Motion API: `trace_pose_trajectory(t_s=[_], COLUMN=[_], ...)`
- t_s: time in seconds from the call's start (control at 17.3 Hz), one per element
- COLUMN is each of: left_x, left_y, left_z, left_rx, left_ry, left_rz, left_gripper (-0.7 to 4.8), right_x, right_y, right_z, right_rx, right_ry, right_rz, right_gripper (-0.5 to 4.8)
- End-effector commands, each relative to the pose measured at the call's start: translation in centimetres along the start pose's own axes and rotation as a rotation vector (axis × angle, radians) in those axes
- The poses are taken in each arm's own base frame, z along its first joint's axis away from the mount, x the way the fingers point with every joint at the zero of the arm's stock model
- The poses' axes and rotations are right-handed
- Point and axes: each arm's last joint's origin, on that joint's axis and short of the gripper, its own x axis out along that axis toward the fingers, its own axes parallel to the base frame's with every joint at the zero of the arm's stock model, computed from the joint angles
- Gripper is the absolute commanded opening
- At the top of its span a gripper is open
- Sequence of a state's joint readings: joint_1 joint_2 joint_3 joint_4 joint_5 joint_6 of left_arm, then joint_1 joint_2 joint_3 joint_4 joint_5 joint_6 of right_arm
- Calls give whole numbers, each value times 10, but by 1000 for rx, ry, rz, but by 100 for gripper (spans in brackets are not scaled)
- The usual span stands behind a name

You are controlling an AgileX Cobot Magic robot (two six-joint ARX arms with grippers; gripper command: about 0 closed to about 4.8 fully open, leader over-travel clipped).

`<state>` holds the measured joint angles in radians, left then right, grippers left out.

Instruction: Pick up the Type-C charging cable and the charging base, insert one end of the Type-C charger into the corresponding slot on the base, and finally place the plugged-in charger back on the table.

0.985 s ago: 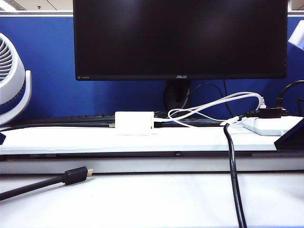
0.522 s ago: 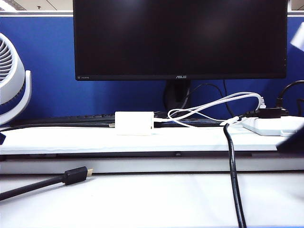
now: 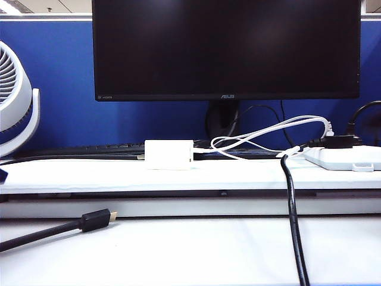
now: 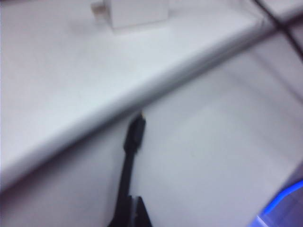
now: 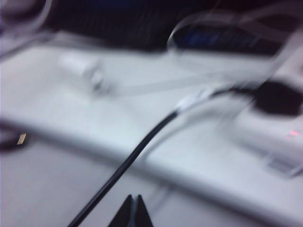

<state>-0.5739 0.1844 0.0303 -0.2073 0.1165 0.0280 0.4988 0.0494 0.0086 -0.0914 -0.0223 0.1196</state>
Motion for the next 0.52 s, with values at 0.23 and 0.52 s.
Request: trace_pose_trajectory(t_s=[0.23, 0.52], left_x=[-10, -27], left_y=[21, 47], left_z=[4, 3], left_rx=[-55, -119], left_ry=[-118, -195], left_rz=[195, 515], left_gripper=[-5, -4], right_x=[-4, -5], right_y=[-18, -24], right_z=[6, -2], right_rx=[21, 38], right_ry=[-92, -19], right_rz=[-182, -244], right_gripper=[-5, -5])
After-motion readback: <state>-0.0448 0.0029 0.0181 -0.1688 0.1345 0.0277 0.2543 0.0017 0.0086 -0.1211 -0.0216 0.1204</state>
